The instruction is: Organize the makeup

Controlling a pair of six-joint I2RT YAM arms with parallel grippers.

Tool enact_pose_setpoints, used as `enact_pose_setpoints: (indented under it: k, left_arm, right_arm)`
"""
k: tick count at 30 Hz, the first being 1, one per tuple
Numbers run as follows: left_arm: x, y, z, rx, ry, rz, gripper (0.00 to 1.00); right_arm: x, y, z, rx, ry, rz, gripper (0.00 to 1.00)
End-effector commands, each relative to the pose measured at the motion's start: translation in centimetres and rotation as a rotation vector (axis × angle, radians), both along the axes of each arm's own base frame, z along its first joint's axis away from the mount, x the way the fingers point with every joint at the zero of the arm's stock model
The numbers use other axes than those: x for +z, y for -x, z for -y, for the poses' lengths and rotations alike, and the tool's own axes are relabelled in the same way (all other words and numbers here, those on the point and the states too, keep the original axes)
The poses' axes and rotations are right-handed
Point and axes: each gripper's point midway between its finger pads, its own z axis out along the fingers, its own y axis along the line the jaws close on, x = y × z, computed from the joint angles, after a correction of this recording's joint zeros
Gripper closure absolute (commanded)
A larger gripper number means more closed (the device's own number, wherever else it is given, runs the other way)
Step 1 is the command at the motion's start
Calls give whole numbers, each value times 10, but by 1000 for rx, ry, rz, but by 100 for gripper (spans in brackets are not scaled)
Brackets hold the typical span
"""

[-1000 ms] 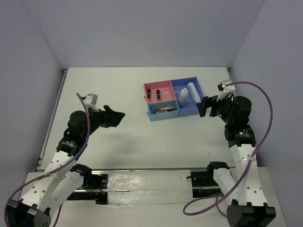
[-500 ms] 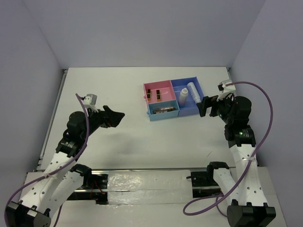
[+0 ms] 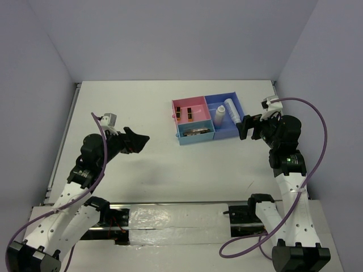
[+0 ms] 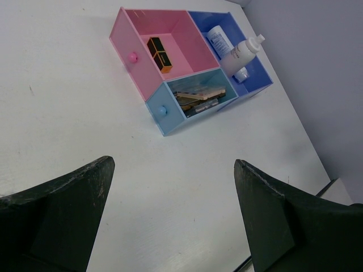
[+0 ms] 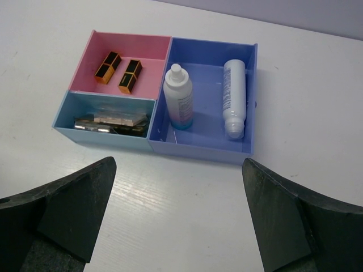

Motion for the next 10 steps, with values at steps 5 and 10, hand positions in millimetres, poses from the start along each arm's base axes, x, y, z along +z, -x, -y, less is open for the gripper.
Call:
enact_pose_setpoints:
  k: [5,10]
  left_arm:
    - [12,-4,-1,6,14,42,1]
    - [12,-5,0,5,15,41,1]
  right_arm:
    - [10,-3,3,-14,7,41,0]
    - [7,-3,2,-8,13,47,0]
